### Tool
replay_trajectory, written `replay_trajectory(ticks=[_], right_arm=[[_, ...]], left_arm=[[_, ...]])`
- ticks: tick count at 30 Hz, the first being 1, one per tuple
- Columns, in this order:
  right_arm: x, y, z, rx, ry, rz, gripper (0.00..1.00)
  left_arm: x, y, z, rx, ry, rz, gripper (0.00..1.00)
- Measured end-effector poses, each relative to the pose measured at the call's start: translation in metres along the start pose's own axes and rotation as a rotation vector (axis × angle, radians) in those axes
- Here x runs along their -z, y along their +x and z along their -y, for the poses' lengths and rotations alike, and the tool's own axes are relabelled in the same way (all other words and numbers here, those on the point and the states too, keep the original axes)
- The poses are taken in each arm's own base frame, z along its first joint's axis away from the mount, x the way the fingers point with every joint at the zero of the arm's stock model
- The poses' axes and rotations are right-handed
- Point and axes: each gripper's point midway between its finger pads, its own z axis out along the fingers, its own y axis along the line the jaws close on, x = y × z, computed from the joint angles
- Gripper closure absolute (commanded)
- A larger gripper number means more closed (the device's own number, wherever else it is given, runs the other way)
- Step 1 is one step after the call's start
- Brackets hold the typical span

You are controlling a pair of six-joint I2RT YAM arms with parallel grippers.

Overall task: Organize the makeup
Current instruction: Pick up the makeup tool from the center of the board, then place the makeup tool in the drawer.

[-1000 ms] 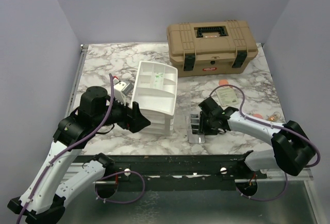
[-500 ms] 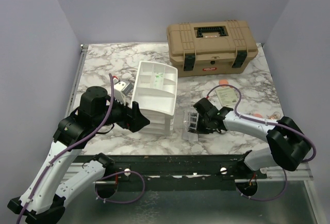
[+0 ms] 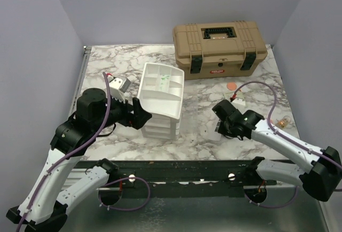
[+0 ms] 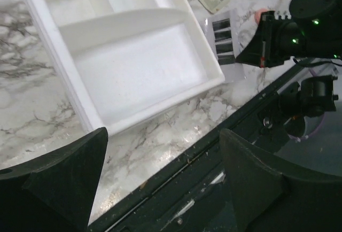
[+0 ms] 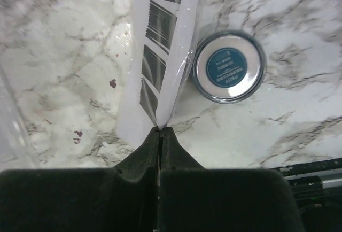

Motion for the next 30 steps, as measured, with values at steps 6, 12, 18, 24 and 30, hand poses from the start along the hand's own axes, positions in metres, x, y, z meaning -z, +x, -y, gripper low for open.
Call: replay_trajectory(ticks=[6, 12, 18, 24, 30], right_arm=[[0.046, -0.044, 0.001, -0.047, -0.027, 0.140, 0.99], [0.093, -0.083, -0.008, -0.057, -0.095, 0.246, 0.99], [0.125, -0.108, -0.027, -0.007, -0.187, 0.299, 0.99], [0.112, -0.108, -0.064, 0.107, -0.243, 0.230, 0.99], [0.091, -0.100, -0.088, 0.187, -0.267, 0.162, 0.99]], left_arm=[[0.011, -0.040, -0.001, -0.012, -0.053, 0.148, 0.12], [0.015, -0.059, -0.012, -0.003, -0.131, 0.229, 0.08], [0.018, -0.068, -0.033, 0.036, -0.253, 0.277, 0.07], [0.006, -0.068, -0.046, 0.071, -0.316, 0.258, 0.07], [-0.007, -0.065, -0.052, 0.077, -0.337, 0.220, 0.07]])
